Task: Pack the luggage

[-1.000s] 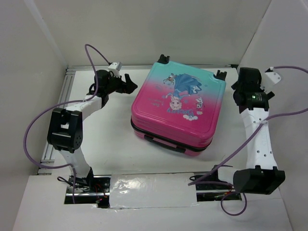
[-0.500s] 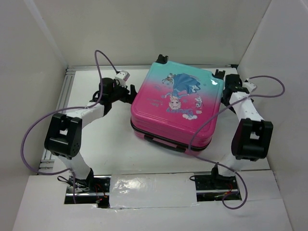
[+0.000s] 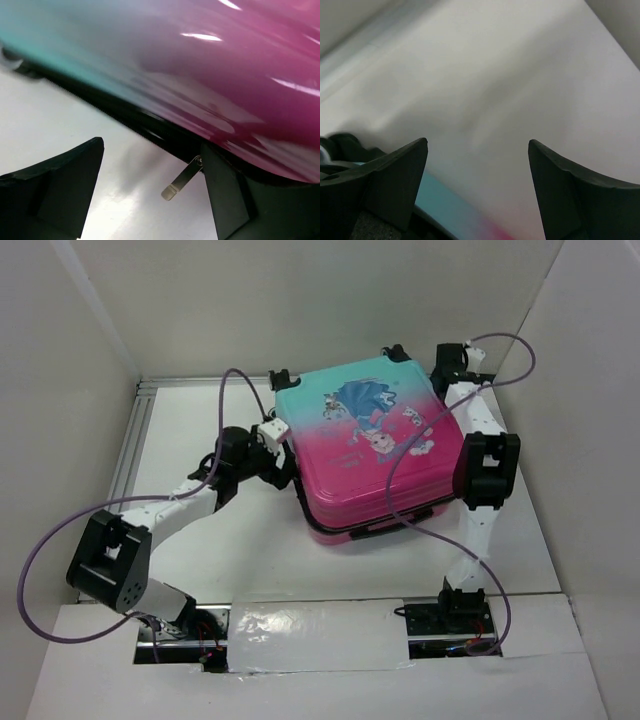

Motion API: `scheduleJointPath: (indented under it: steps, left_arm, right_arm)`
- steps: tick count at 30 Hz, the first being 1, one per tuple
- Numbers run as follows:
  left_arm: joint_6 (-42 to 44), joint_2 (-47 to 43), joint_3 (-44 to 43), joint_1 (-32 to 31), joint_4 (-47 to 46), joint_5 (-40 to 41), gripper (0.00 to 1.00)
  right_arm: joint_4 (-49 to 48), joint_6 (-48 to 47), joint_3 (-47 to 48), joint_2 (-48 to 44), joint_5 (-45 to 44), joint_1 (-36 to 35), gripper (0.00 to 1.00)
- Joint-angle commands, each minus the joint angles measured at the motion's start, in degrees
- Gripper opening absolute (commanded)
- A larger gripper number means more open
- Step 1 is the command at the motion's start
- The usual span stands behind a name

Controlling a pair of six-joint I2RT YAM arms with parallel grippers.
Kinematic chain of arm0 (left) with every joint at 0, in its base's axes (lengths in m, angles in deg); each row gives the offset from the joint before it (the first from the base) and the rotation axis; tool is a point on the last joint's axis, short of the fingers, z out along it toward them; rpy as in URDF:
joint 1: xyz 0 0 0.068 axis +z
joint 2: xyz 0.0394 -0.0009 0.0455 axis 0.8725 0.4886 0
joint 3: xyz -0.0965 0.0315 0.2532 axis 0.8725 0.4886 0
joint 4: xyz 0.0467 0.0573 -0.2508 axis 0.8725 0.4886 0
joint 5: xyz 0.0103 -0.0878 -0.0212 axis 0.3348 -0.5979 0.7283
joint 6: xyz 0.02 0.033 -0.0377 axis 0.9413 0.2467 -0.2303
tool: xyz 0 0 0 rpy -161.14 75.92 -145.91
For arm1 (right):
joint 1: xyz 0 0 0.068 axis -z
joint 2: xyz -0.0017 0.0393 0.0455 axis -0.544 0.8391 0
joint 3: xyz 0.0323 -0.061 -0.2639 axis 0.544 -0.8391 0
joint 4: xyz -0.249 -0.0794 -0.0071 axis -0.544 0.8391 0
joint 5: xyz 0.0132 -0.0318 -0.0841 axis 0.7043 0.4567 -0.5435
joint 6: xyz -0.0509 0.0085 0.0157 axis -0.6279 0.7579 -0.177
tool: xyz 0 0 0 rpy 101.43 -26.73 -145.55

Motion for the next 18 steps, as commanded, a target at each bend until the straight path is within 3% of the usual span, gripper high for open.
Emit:
scheduleJointPath:
  steps: [1,7,13,18]
  left_arm:
    - [0.89,-5.07,1.30,-12.38,-4.56,-14.61,0.92]
    - [0.37,-12.55,6.06,-15.91,-4.03,-17.33,0.92]
    - [-3.40,-21.50,13.16,-13.28,-4.64,-8.11,0.92]
    - [-8.32,-32.74,14.93,-8.72,-7.53,3.13,0.98]
  right_arm:
    - [-1.43,-5.17,11.31,6.37,20.53,-12.98,0.89]
    - [-3.53,-11.77,18.82,10.95,28.38,-15.80,0.89]
    - [0.95,-15.19,28.22,9.20,25.30,-15.72,0.89]
    - [-2.12,-19.66,27.70,-2.99,28.90,-15.19,0.96]
